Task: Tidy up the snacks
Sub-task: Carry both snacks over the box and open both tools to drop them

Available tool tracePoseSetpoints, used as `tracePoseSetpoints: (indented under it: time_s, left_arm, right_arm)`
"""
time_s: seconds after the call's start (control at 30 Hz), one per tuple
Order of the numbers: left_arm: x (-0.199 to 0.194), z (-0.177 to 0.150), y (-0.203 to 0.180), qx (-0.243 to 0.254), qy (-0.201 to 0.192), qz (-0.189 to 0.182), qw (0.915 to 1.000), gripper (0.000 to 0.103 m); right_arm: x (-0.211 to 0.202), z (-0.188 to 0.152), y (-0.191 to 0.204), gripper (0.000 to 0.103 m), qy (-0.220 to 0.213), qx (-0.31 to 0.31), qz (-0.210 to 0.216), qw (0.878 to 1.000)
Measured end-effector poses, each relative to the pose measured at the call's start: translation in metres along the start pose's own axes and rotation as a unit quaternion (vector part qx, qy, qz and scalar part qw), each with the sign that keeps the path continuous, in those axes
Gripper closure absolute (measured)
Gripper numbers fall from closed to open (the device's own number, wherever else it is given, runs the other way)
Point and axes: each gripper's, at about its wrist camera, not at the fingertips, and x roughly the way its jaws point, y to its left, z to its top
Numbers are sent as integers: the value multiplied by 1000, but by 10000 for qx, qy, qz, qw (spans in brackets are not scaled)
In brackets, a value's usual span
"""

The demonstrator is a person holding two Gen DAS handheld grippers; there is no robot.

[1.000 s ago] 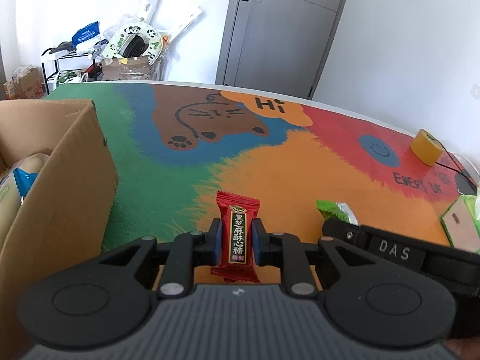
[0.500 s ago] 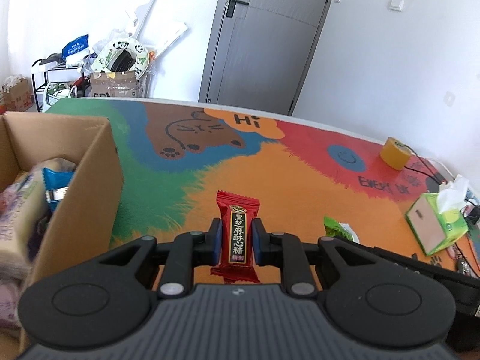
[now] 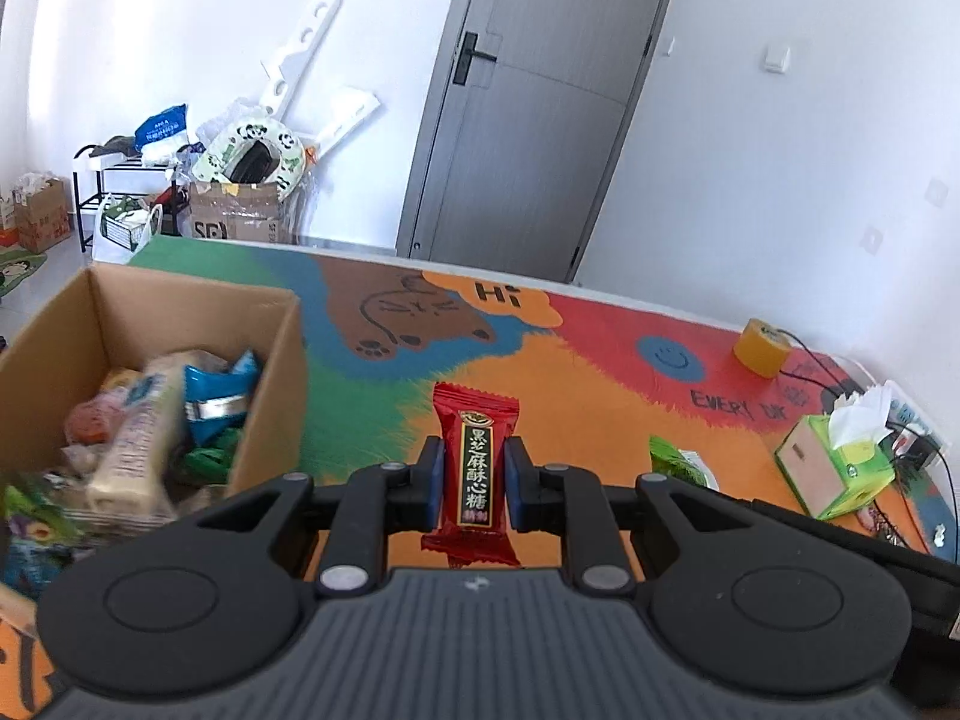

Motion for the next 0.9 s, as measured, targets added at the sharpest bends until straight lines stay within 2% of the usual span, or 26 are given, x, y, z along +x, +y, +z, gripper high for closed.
tracePoseSetpoints:
  time_s: [0.43,0.9]
  left_arm:
    - [-37,12,43,-221,-309,67,9993,84]
    - [-49,17,104,-472,-311,295,9980,84]
  right_arm:
    - [-4,-2,47,79,-105,-264,252,9993]
    - [11,-9,96,79,16,-502,551,9972]
